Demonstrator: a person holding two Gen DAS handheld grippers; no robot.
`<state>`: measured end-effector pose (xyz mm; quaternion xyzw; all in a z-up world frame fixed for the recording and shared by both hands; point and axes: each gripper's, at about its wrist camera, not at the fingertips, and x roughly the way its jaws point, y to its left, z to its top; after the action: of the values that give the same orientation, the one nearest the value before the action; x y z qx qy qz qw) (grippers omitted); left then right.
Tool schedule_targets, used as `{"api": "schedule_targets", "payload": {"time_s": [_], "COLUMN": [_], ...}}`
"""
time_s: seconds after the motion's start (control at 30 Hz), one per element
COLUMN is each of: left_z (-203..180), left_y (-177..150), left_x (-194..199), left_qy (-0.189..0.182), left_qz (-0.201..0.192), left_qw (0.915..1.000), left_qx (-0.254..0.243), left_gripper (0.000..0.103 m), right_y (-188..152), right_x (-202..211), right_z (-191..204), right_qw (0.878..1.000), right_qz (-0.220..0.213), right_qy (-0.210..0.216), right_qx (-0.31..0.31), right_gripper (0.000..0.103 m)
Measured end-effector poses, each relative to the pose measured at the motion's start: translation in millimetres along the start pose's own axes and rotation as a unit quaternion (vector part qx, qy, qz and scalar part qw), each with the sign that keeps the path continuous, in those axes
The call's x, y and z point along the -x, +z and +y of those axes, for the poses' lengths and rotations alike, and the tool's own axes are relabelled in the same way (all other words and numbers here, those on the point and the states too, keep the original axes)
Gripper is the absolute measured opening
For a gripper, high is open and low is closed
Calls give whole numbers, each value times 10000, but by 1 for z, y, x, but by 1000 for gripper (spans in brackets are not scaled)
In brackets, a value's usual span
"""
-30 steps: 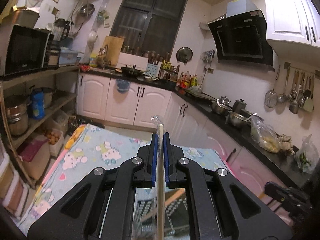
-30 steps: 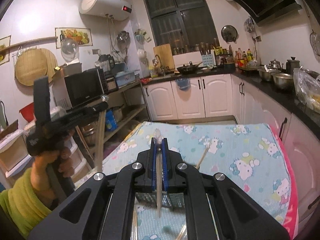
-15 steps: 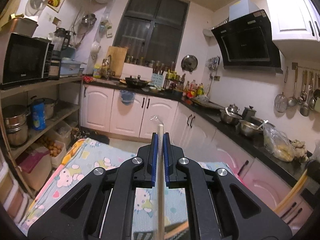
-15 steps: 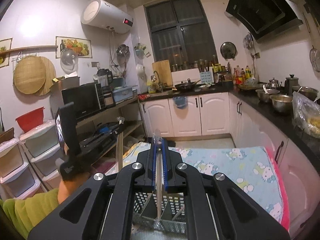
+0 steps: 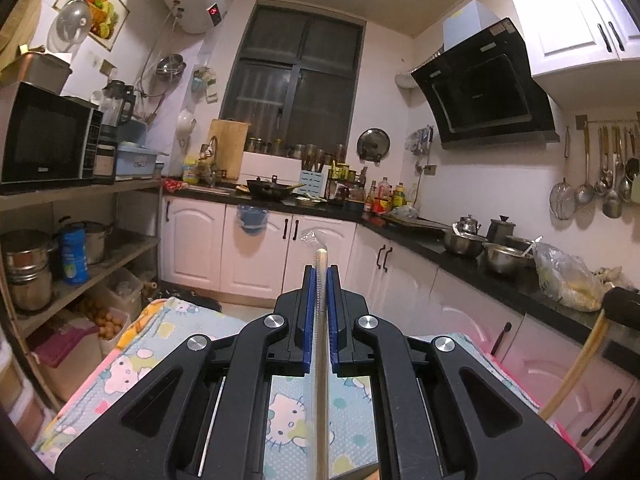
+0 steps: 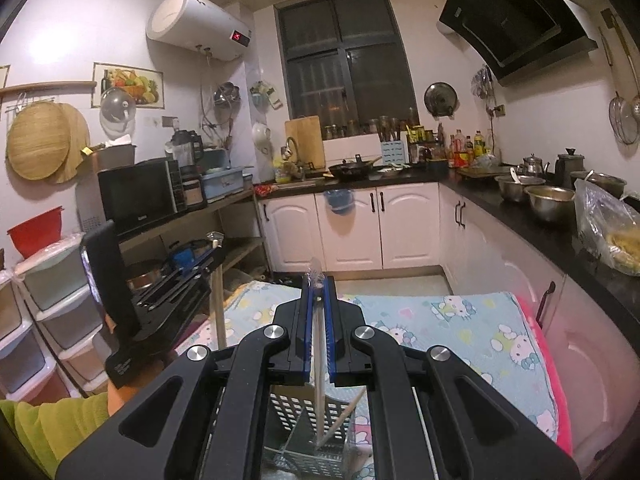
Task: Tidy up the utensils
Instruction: 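Raise both held chopsticks upright and carry them above the green caddy, then open the left tool to drop its chopstick into the caddy while the right tool releases too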
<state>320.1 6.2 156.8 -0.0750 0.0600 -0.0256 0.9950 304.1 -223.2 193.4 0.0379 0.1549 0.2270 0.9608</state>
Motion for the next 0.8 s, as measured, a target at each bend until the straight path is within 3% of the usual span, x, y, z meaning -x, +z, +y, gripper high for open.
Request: {"api": "schedule_targets", "payload": {"time_s": [0.63,0.8], "left_z": [7,12], "left_y": [-27,-31], "left_x": [-1,4], "left_qy": [-192,-282], "left_qz": [214,378], "left_qw": [9993,9982], "left_qx": [238,375], "left_gripper": [2,11], "right_y": [-42,-53], "right_x": [-25,-26], "right_z": [-25,-29], "right_qw": [9988,9979], "right_qz": [355,504], "right_qy": [-115,-141], "right_qx": [-327,-383], "right_gripper": [6,6]}}
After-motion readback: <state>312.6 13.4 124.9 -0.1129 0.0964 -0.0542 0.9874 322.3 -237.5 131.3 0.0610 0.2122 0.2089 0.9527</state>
